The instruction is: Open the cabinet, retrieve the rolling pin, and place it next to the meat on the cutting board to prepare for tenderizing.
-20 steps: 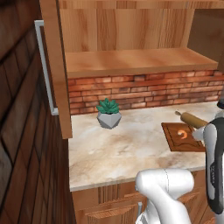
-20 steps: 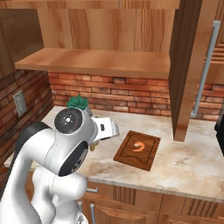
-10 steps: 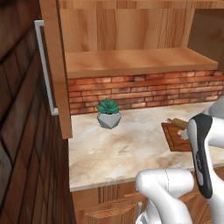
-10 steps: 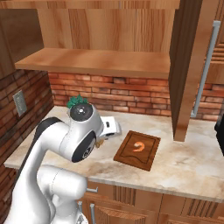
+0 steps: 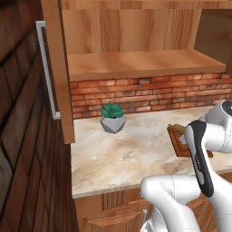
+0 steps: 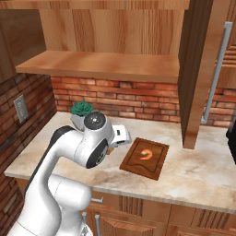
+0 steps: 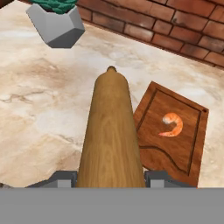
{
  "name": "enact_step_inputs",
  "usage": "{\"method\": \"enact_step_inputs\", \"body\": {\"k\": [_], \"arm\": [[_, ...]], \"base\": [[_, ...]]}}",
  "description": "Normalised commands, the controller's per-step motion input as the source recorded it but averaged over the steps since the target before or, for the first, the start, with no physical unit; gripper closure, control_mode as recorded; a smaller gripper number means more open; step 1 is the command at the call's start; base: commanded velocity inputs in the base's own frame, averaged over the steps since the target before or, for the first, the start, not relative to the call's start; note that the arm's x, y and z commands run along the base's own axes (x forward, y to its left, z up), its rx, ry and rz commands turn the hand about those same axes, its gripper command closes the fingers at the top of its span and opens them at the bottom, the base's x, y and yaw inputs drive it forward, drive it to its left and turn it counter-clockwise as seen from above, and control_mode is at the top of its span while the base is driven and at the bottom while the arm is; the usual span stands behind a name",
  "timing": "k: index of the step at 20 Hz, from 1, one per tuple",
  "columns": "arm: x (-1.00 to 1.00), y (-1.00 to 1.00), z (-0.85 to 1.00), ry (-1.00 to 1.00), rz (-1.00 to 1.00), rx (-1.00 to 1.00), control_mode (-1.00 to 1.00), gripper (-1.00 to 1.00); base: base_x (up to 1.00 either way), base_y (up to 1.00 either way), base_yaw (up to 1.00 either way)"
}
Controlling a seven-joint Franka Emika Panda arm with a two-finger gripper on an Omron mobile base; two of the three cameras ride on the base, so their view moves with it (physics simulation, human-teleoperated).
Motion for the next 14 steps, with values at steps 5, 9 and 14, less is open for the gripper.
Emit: {"method": "enact_step_inputs", "body": {"k": [5,9,14], "arm": [[0.52,-0.17,-0.21,0.0,0.0,0.04,-1.0,1.0],[0.51,-0.13,-0.2,0.01,0.0,0.04,-1.0,1.0],[0.48,-0.16,-0.18,0.03,0.0,0.02,-1.0,1.0]], "base": [[0.0,0.0,0.0],[0.0,0.0,0.0],[0.0,0.0,0.0]]}}
